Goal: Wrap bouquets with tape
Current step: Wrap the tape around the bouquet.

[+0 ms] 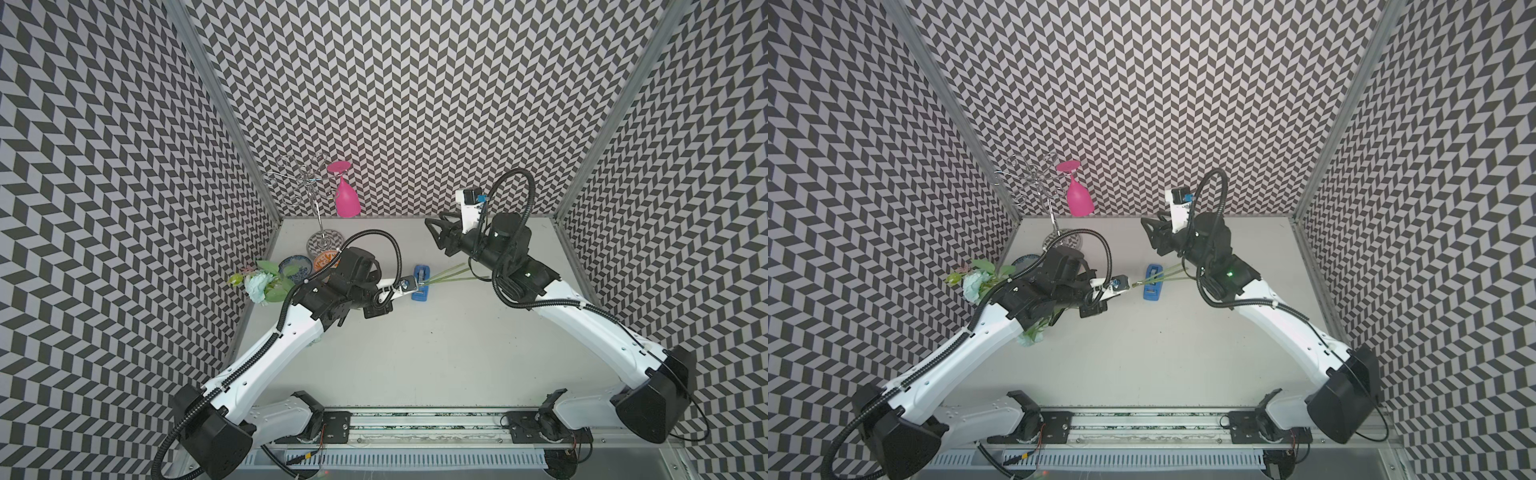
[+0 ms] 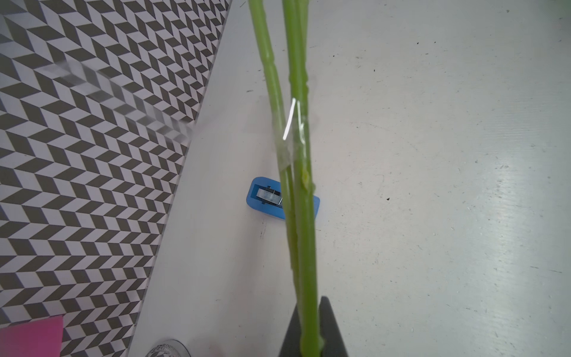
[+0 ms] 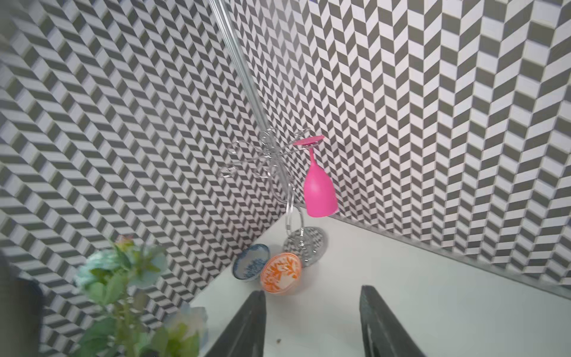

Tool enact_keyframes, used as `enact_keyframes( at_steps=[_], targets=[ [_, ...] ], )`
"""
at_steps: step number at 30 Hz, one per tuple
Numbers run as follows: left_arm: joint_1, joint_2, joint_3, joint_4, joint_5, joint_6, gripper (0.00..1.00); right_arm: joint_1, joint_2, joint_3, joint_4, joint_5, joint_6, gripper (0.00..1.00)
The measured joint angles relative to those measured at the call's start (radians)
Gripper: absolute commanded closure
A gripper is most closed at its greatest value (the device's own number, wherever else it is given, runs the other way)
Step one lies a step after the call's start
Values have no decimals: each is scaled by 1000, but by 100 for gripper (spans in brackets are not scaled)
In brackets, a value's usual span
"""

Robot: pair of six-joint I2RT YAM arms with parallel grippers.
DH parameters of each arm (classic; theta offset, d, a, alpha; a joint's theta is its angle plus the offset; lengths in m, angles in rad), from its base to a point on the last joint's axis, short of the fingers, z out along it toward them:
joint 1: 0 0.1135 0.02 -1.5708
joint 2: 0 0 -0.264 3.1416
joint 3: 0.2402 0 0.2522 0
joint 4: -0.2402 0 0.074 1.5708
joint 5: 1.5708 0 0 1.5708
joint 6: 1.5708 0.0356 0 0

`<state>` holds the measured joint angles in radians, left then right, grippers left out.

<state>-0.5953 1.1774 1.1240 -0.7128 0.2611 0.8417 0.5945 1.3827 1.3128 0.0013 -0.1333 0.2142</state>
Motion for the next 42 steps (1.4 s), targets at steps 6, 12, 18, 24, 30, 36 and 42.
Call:
enact_keyframes(
  at_steps=[6, 12, 18, 24, 30, 36, 42],
  targets=[
    [0, -48, 0, -19, 53, 18, 100, -208, -1, 18, -144, -79, -53, 37],
    [0, -65, 0, -22, 66, 21, 100, -348, -258, -303, -119, -220, -145, 32],
    [0, -12, 36, -40, 58, 13, 100, -255, -829, -877, 356, -398, -75, 30],
    [0, 11, 81, -54, 66, 1, 100, 90, -682, -992, 552, -351, -148, 28],
    [0, -2, 85, -65, 73, -5, 100, 129, -359, -889, 666, -248, -227, 27],
    [7, -11, 99, -69, 93, -6, 100, 130, -201, -846, 785, -194, -262, 26],
    [14, -11, 105, -68, 107, -8, 100, 130, -80, -830, 904, -200, -283, 37]
  ],
)
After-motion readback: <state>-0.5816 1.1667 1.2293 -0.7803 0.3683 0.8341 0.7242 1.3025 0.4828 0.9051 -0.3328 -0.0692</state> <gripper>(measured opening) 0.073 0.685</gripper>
